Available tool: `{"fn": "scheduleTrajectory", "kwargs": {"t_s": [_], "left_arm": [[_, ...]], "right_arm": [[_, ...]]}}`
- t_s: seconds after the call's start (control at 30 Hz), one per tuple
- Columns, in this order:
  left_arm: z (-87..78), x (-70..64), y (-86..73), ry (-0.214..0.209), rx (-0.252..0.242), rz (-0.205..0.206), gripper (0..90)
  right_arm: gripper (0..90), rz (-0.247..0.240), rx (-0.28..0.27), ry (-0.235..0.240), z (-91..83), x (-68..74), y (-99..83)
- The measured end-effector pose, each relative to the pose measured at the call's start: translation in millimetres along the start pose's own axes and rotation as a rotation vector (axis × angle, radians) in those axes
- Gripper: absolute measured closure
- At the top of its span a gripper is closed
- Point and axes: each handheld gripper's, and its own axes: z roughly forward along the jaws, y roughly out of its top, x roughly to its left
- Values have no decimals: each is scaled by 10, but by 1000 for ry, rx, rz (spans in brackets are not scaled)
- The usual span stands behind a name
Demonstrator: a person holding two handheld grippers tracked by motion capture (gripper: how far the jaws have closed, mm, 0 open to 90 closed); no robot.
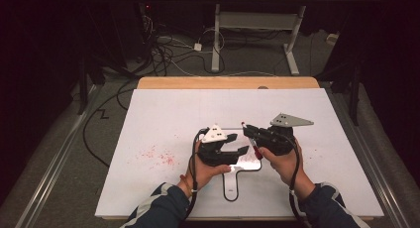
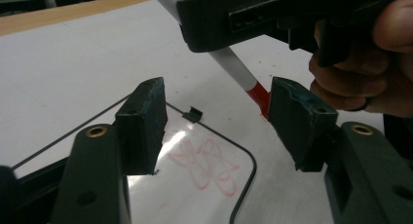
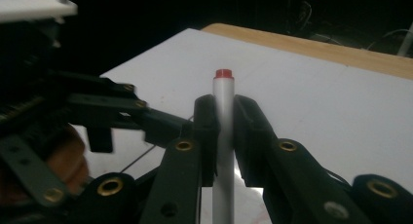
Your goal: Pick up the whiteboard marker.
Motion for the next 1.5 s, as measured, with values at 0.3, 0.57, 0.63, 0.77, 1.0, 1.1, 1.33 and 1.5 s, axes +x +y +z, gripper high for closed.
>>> {"fn": "scheduleTrajectory", "kwargs": {"t_s": [0.3, 0.57, 0.63, 0.77, 1.0, 1.1, 1.33, 1.5], "left_arm": [[81, -19, -11, -31, -20, -6, 571], [48, 1, -51, -17, -6, 30, 770], [51, 10, -49, -11, 1, 41, 780], [93, 7, -38, -7, 24, 68, 783], [241, -33, -28, -1, 50, 134, 782], [264, -27, -44, 7, 53, 148, 784], [379, 40, -182, 1, 98, 147, 784], [377, 19, -225, -13, 95, 159, 785]], "right_arm": [[814, -7, -41, 11, -72, 107, -87], [814, -58, -56, 6, -99, 185, -110], [813, -66, -54, -1, -105, 201, -116], [809, -93, -44, -25, -116, 230, -140], [810, -142, -22, -67, -177, 240, -202], [739, -126, -14, -68, -197, 216, -235], [512, -140, -5, -65, -411, 176, -294], [453, -183, -18, -106, -619, 110, -375]]}}
